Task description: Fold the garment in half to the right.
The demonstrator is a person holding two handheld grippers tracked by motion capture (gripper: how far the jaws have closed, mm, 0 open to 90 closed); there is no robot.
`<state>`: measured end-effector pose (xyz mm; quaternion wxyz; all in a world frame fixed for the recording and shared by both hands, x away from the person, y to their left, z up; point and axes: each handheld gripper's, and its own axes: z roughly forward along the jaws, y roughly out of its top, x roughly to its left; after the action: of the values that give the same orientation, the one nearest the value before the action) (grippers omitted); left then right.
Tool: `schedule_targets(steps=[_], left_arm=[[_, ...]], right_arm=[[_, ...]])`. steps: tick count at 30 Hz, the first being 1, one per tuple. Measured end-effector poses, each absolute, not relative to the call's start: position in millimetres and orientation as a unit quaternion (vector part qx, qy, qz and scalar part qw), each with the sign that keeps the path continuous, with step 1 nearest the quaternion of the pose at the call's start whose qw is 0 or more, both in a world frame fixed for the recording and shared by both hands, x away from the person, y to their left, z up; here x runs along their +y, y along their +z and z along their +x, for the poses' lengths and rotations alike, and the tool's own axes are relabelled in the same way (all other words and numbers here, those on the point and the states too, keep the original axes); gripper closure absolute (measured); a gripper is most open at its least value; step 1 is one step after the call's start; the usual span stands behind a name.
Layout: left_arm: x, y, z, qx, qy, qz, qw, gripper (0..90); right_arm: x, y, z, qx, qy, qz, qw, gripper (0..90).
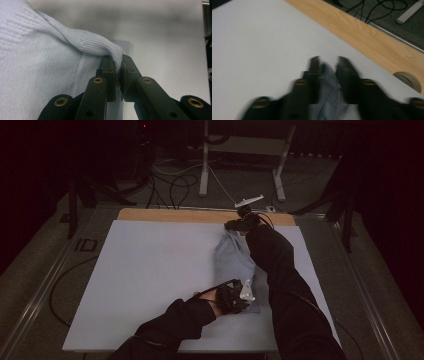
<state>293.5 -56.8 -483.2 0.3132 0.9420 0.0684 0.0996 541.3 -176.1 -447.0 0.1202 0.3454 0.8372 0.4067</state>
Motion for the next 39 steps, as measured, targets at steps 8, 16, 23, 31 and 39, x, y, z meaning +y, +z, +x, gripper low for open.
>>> schedule_targets(steps=[8,16,23,31,39], left_arm=[[-76,-491,297,0.068,0.095,0.945,0.305,83.8],[-85,-492,297,0.054,0.068,0.946,0.313,59.3],[-75,-481,300,0.056,0.066,0.941,0.326,49.0],[-59,-470,301,0.052,0.063,0.936,0.343,45.7],[-40,-463,303,0.060,0.066,0.931,0.354,44.8]], right_arm=[[-193,-441,535,0.820,0.434,0.357,0.105,13.9],[-203,-445,527,0.820,0.442,0.352,0.092,9.9],[-207,-447,520,0.821,0.446,0.344,0.096,9.6],[-206,-445,512,0.822,0.451,0.334,0.096,9.5],[-204,-444,505,0.826,0.449,0.325,0.103,9.5]])
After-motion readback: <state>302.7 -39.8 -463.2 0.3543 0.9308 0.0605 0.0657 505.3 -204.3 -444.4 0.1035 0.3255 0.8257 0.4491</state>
